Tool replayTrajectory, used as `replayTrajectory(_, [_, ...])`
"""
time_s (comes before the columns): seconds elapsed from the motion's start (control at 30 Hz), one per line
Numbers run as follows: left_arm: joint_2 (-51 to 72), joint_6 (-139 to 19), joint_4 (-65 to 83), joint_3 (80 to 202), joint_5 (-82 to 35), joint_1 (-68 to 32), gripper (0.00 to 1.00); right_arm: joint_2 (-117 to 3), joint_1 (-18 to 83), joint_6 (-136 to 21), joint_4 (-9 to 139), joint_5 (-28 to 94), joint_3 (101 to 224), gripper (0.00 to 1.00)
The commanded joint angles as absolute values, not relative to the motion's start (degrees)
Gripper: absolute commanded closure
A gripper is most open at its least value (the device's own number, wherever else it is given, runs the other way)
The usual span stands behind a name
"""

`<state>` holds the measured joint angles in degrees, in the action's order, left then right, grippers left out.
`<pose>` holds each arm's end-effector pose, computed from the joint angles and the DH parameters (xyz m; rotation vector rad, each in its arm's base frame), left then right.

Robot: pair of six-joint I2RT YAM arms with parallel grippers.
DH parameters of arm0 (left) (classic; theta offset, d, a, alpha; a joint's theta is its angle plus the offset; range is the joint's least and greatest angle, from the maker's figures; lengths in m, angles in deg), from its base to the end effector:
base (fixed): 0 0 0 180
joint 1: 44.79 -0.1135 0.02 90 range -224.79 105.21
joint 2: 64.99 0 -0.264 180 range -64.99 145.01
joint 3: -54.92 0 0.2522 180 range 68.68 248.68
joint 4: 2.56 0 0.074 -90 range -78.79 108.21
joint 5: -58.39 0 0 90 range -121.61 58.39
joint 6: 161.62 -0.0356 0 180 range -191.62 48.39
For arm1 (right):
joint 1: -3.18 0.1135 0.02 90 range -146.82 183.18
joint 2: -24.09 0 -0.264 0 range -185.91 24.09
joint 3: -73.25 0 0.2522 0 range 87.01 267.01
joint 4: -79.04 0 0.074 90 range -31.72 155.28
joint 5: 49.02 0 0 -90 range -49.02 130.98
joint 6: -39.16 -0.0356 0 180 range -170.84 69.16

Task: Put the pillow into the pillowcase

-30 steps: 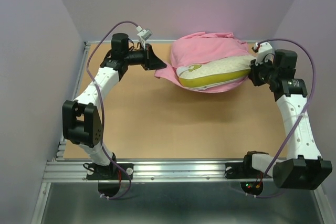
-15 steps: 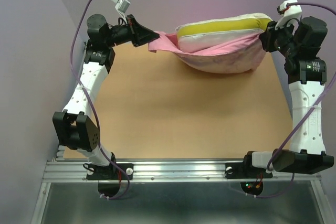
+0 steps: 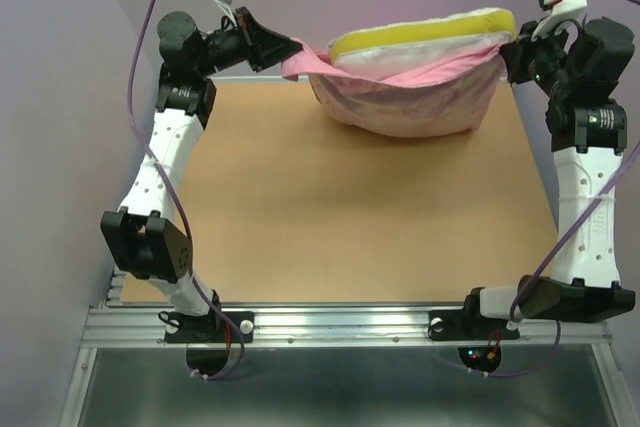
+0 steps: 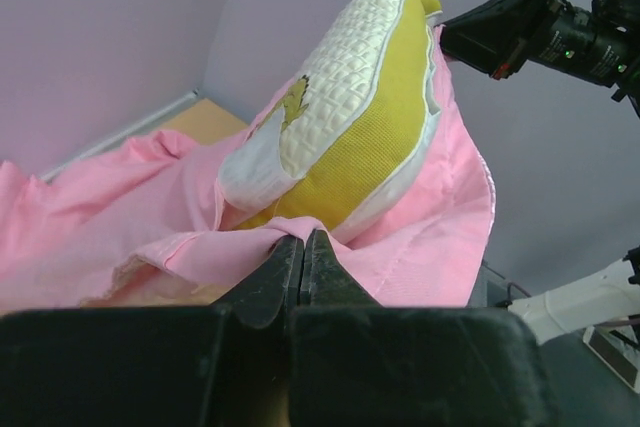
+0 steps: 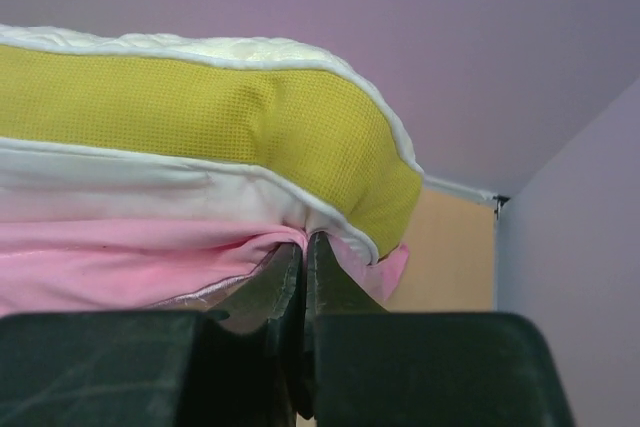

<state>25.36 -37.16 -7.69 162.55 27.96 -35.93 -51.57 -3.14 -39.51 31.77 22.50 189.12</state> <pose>0.3386 -0.0839 0.4875 0.6943 1.3205 -1.2285 0.2539 -0.0168 0.5188 -0.3130 1.6585 0.0420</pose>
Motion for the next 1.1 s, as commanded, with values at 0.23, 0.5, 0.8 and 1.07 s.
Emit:
replayTrajectory(0.23, [27.31,-50.24,-6.47,199.21,8.60,-36.53,1.00,-55.28,-3.58,-46.89,61.48,38.78,211.99,0.99])
replayTrajectory(0.5, [23.42,-49.69,-6.52,189.68,9.10,-40.46,1.00,-54.03,-3.58,-49.78,62.91,37.10,205.87,0.99])
replayTrajectory(0.8, [19.57,-46.65,-19.20,197.28,-1.54,-42.77,1.00,-54.41,-3.58,-52.68,74.57,44.24,213.34,1.00])
replayTrajectory(1.07, [22.98,-48.24,-12.01,203.67,-5.58,-43.03,1.00,-57.20,-3.58,-51.37,75.92,45.90,215.15,0.99])
